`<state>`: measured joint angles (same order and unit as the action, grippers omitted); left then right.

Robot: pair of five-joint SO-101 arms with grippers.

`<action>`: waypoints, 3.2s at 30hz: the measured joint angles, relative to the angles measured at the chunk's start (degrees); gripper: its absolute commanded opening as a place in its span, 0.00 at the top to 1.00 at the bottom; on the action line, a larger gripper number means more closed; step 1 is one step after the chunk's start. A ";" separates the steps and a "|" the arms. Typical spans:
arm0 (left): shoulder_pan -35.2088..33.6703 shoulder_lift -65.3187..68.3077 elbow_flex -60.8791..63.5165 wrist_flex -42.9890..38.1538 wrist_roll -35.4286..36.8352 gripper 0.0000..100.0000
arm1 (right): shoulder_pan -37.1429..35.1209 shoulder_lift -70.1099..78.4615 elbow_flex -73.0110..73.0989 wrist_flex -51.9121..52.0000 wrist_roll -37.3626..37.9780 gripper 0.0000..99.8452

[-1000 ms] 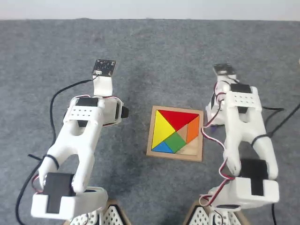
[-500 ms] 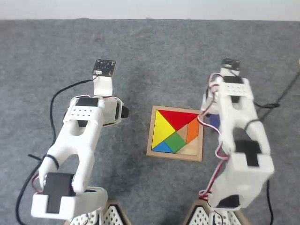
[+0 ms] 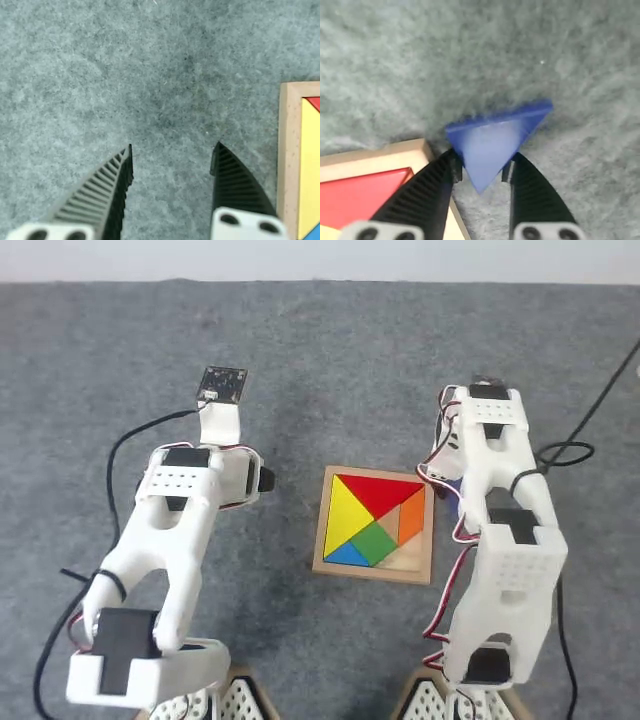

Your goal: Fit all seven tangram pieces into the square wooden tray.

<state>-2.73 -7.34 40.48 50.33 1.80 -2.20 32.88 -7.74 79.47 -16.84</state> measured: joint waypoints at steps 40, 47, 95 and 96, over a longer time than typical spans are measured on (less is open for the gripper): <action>0.00 5.10 -0.09 -0.53 0.00 0.76 | 1.76 8.97 -17.41 0.88 -3.69 0.87; 0.00 5.10 -0.09 -0.53 0.00 0.76 | 1.41 8.97 -17.41 1.85 -7.47 0.93; -9.58 5.80 -8.53 4.84 -2.20 0.76 | -20.13 -38.51 26.81 20.40 129.93 0.93; -9.58 5.80 -8.53 4.84 -2.20 0.76 | -20.40 -38.77 28.40 19.52 130.55 0.93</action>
<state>-12.31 -1.54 31.96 55.16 -0.40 -22.59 -5.89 20.66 98.99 113.71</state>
